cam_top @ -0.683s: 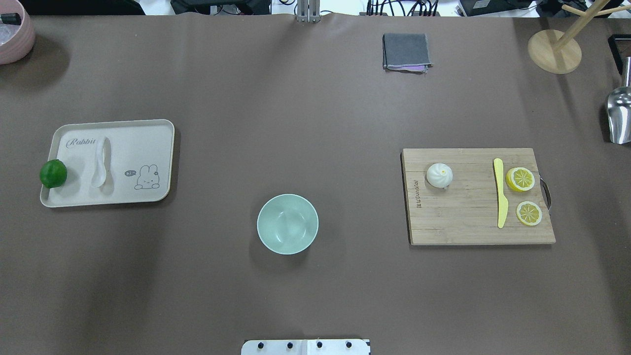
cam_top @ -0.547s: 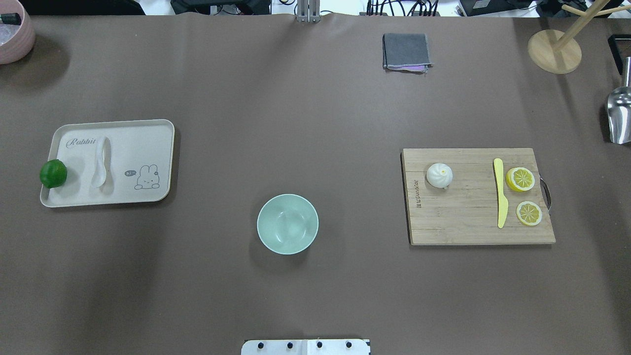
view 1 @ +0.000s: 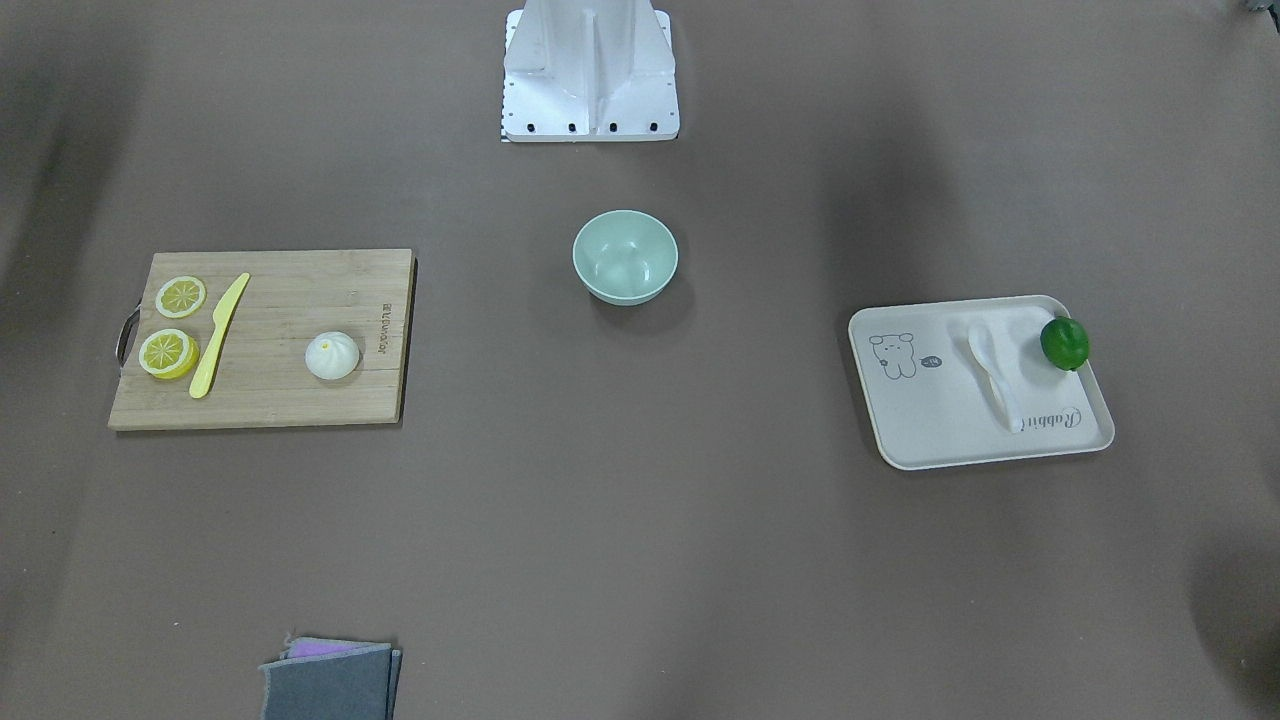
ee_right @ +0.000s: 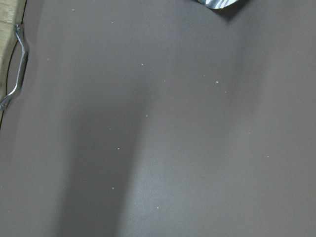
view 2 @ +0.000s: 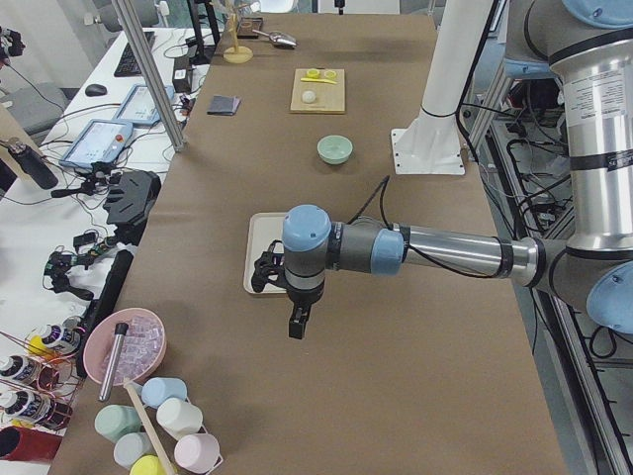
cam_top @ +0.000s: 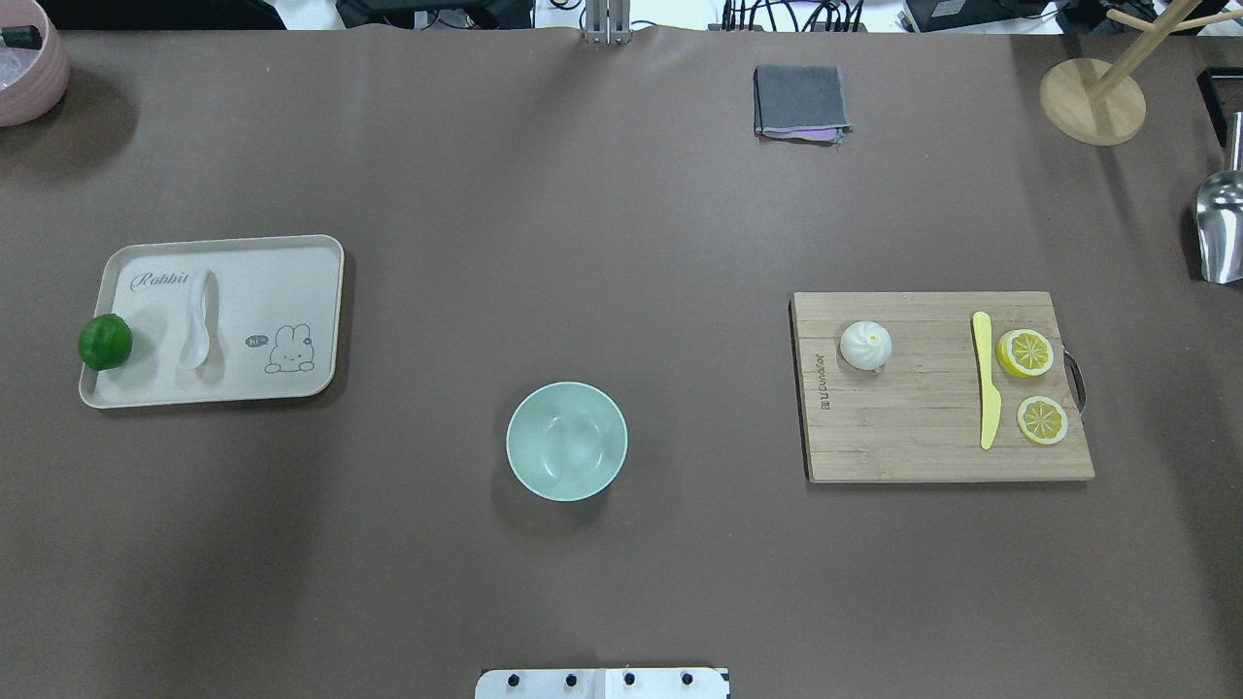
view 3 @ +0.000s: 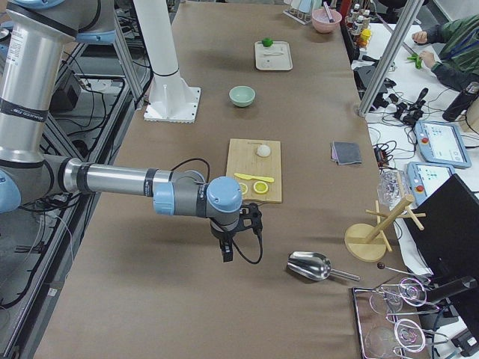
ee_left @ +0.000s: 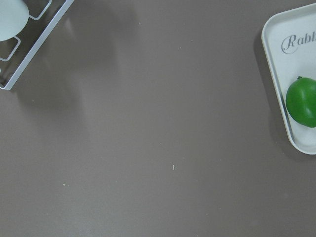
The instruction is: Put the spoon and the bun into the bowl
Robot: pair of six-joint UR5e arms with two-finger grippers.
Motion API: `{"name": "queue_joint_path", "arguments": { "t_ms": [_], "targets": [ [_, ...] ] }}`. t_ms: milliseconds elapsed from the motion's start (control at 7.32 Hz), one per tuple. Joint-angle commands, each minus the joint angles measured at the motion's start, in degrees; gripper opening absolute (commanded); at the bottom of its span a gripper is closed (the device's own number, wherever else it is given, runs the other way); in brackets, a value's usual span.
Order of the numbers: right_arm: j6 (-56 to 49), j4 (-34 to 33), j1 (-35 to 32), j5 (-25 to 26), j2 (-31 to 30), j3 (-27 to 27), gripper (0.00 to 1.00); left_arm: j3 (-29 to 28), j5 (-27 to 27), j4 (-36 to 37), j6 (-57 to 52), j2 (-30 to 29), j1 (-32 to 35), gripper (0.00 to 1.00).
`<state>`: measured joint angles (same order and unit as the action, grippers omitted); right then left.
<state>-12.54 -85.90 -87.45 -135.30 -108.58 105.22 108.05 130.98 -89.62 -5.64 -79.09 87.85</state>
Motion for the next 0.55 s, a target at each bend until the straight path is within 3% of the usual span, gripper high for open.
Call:
{"name": "queue_joint_path", "arguments": {
  "t_ms": [0, 273, 410],
  "targets": [
    [0.8, 10.7, 0.0, 0.2, 0.0, 0.0, 1.00, 0.9, 0.1, -0.8, 0.4, -2.7, 0.0, 0.98],
    [6.4, 14.6, -0.1, 0.6, 1.0, 1.6, 1.00, -1.2, 0.1, -11.1, 0.8, -5.6, 0.0, 0.98],
    [7.1, 14.6, -0.1, 0.7, 1.9, 2.4, 1.00, -1.0, 0.2, -12.5, 0.5, -5.2, 0.0, 0.98]
  ]
}}
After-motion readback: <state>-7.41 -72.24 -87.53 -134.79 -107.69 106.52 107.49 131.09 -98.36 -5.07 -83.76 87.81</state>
